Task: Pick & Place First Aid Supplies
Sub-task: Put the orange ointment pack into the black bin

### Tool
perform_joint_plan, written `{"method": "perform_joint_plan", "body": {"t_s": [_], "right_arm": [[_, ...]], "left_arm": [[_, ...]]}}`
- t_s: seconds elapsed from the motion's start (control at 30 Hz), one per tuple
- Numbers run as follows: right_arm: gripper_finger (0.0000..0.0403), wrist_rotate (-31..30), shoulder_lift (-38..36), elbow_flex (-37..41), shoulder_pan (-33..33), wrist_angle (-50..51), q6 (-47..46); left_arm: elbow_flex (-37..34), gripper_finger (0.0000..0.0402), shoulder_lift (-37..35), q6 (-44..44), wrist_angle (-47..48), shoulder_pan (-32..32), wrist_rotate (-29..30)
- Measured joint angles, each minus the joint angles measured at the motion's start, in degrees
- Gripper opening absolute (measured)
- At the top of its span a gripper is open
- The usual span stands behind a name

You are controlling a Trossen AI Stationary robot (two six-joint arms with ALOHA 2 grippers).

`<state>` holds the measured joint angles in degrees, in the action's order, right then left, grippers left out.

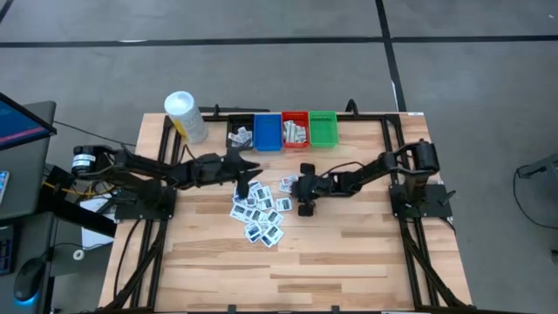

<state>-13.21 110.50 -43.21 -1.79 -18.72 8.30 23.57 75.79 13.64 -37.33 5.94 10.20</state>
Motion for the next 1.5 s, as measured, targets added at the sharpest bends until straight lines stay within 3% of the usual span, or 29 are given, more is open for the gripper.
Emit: {"method": "perform_joint_plan", "body": {"t_s": [0.23, 0.4, 0.6, 0.8, 1.0, 1.2, 1.37, 1.5], "right_arm": [[0.0098, 11.2, 3.1, -0.4, -2.8, -2.4, -5.8], [0.0073, 11.4, 3.6, -0.3, -2.7, -3.7, -6.7], [0.0009, 10.2, 3.5, -0.3, -2.6, -3.8, -8.2], [0.0003, 8.6, 0.3, -0.2, -2.0, 2.4, -7.6], [0.0001, 5.6, -7.6, 0.7, -0.7, 7.9, -6.4], [0.0001, -6.1, -15.6, 0.5, 2.9, 10.8, -5.2], [0.0, -17.7, -18.7, 0.4, 6.2, 10.8, -3.5], [0.0, -25.9, -20.1, 0.5, 9.2, 10.3, -1.9]], "left_arm": [[0.0, 0.0118, 0.0, -1.8, -1.8, -2.6, 0.0], [0.0, 0.0116, 0.0, -1.8, -1.9, -2.6, 0.0], [0.0, 0.0117, 0.0, -1.8, -2.0, -2.6, 0.0], [0.0, 0.0117, 0.0, -1.9, -2.0, -2.6, 0.0], [0.0, 0.0118, 0.0, -5.6, -2.2, -2.9, 0.0], [0.1, 0.0118, 1.0, -0.5, -4.0, -3.0, -0.2], [2.4, 0.0125, 7.5, 9.1, -9.4, -3.0, -6.0], [5.0, 0.0142, 13.8, 17.7, -13.0, -3.0, -6.4]]}}
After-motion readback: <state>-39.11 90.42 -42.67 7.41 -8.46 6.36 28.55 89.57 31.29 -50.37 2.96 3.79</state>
